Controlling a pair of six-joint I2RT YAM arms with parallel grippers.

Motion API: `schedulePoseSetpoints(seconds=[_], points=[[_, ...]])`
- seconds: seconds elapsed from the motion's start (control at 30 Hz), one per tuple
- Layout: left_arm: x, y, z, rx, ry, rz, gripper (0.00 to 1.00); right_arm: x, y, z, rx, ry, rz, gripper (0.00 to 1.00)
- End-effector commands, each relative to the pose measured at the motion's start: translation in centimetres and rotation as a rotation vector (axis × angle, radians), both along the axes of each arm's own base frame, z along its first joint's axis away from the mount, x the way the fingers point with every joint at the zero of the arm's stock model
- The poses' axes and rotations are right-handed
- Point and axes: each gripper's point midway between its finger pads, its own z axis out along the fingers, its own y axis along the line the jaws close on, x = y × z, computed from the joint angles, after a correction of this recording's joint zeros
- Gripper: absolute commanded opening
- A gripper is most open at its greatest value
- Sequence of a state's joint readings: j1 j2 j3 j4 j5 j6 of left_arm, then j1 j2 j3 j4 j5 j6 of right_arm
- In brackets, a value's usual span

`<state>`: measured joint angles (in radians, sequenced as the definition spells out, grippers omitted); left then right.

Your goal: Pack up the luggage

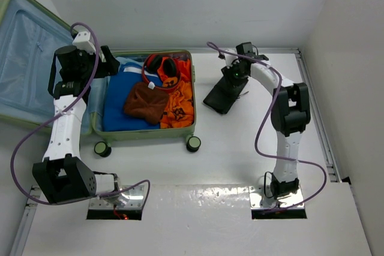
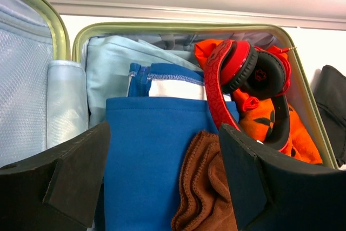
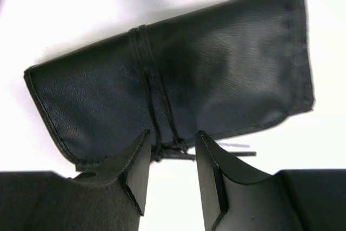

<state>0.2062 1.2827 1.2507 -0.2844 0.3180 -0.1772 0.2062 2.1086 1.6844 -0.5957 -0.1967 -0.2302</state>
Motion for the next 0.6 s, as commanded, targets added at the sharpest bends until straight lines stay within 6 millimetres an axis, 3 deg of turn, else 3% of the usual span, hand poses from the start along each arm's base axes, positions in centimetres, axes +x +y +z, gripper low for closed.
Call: schedulePoseSetpoints(seconds=[0.0,0.2,0.3,0.33,0.43,0.57], points=[[-1.0,-0.5,1.5,0.008,-0.042,-0.008,0.83,0.4,1.9,-0.6,0.019,-0.014,0.064,0.38],[-1.3,-0.3,1.2,0.018,-0.034,0.0,0.83,-0.2,1.9,-3.9,-0.007,0.049,0.078,0.38],[-1.4,-0.3,1.0,0.025,-0.026,-0.003,0.83,-0.4,1.8,-5.1,-0.023,0.072,0.09,0.33],[-1.4,-0.3,1.0,0.025,-0.026,-0.003,0.83,-0.6,1.6,-5.5,-0.031,0.084,0.092,0.27],[-1.4,-0.1,1.0,0.036,-0.026,0.004,0.83,-0.5,1.1,-5.7,-0.066,0.074,0.092,0.12],[-1.4,-0.1,1.0,0.036,-0.026,0.004,0.83,-0.2,1.2,-3.4,-0.054,0.037,0.082,0.0]])
